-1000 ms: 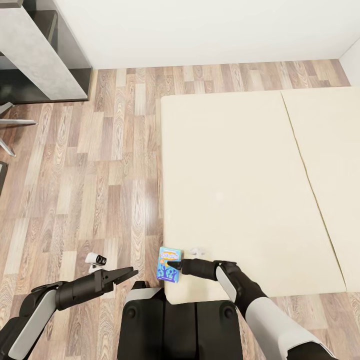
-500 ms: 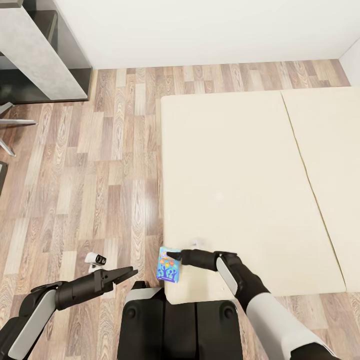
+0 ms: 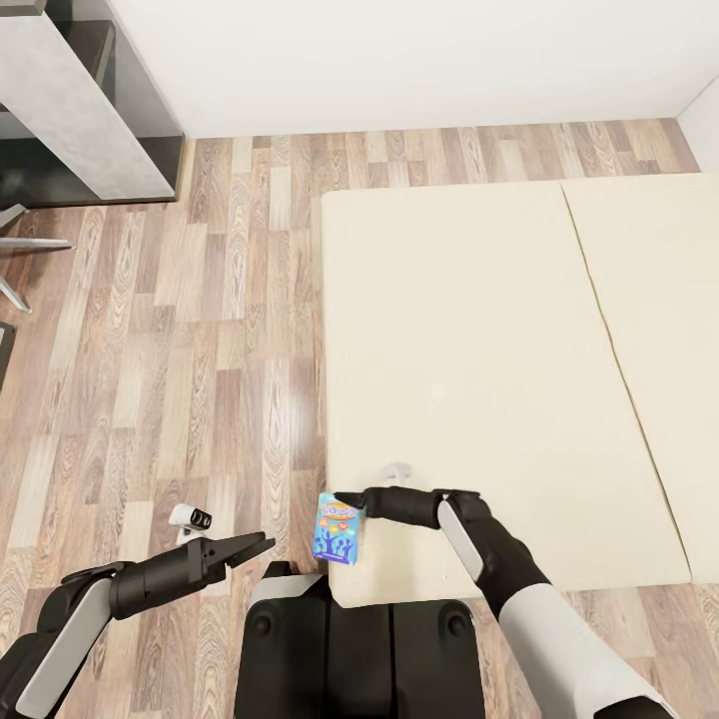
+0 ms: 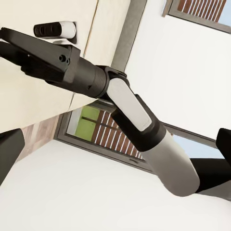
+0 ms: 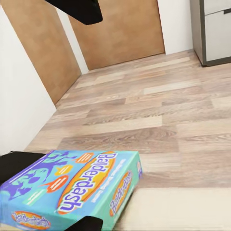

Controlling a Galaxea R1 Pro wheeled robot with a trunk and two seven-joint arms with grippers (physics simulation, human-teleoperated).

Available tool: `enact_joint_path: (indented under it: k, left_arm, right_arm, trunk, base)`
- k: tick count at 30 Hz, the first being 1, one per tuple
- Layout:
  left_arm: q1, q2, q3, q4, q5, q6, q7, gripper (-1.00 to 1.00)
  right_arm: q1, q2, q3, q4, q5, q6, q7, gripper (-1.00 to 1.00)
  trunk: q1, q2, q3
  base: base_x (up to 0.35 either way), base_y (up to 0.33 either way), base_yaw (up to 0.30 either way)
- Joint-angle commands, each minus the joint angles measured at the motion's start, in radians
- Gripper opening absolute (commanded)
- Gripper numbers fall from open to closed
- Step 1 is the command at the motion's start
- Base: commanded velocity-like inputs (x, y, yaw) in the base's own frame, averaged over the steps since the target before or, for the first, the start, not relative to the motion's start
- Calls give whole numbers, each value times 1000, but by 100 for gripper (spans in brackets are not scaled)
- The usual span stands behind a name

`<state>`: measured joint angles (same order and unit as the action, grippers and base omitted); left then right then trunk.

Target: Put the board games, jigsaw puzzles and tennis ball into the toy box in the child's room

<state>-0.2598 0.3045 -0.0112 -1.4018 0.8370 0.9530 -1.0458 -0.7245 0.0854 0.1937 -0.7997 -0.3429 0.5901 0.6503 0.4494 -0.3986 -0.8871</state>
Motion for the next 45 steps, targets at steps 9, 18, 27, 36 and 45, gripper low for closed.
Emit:
enact_joint_path:
  k: [9,18,27,36,45]
  left_arm:
    - [0,1,0,0,4,4,-1,100]
    - [0,3,3,0,4,4,-4,100]
    - [0,10,19,1,3,4,-5,100]
    - [1,44,70,13,-1,4,-1,100]
    - [1,112,121,70,-19,3,-2,100]
  right_arm:
    - [29,-44,-1,-100,-15,36,-3,100]
    - [96,-55,-3,-238,-15,88,-3,100]
    - [154,-60,-6,-328,-8,96,-7,100]
    - [166,-60,-6,-335,-4,92,-14,100]
    - [168,-63,-7,-328,-3,74,-16,100]
  trunk:
    - [1,-1,-1]
    - [1,-1,-1]
    - [1,-1,-1]
    - [1,-1,4]
    - [1,-1,9]
  base:
    - [0,0,0]
    - [0,0,0]
    - [0,0,0]
    - [0,0,0]
    - [0,0,0]
